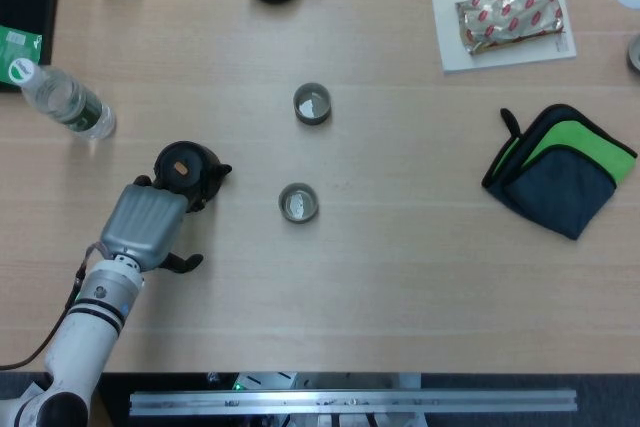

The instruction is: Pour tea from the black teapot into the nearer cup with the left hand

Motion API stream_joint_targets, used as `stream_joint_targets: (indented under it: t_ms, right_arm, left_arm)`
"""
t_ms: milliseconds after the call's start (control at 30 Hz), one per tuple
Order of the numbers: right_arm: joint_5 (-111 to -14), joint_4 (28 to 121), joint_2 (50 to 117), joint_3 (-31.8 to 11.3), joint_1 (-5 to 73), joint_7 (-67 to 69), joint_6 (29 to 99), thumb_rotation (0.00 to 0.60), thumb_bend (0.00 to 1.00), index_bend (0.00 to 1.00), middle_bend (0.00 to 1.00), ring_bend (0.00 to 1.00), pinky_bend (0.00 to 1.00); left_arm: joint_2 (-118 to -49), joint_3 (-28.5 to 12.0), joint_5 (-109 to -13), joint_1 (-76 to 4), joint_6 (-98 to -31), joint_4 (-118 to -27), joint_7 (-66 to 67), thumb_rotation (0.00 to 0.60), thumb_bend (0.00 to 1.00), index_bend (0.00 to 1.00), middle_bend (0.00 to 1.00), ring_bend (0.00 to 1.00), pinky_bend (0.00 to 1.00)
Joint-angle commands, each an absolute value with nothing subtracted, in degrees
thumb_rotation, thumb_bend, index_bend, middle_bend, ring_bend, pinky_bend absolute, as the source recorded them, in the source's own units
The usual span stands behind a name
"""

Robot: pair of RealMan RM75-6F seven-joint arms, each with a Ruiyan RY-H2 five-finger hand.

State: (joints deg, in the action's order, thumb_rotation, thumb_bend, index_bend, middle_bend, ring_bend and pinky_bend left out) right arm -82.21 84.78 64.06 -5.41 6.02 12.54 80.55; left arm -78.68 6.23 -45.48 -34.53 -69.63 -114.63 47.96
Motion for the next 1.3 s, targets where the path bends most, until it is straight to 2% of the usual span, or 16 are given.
stream_joint_targets:
  t_ms: [33,333,667,1300]
  right_arm:
    - [-82.2,84.8,64.1,-5.4,6.0,12.5,80.5,0.6,0.01,0.27,0.37,0.29,0.32]
    - [-82.0,85.0,64.1,-5.5,6.0,12.3,80.5,0.6,0.01,0.28,0.37,0.29,0.32]
    - [-81.8,85.1,64.0,-5.6,6.0,11.9,80.4,0.6,0.01,0.27,0.37,0.29,0.32]
    - [-81.3,85.5,63.9,-5.8,6.0,11.5,80.1,0.6,0.01,0.28,0.37,0.29,0.32]
  left_arm:
    - [-78.7,6.2,-45.3,-34.6,-69.5,-114.5,47.9,0.428,0.19,0.29,0.36,0.25,0.21]
    - [-78.6,6.2,-45.4,-34.5,-69.5,-114.4,47.6,0.426,0.19,0.31,0.37,0.26,0.1]
    - [-78.7,6.3,-45.0,-34.6,-69.1,-114.0,47.4,0.43,0.19,0.31,0.39,0.34,0.1]
    - [-79.1,6.2,-43.6,-35.0,-67.1,-112.5,45.8,0.432,0.19,0.35,0.46,0.42,0.1]
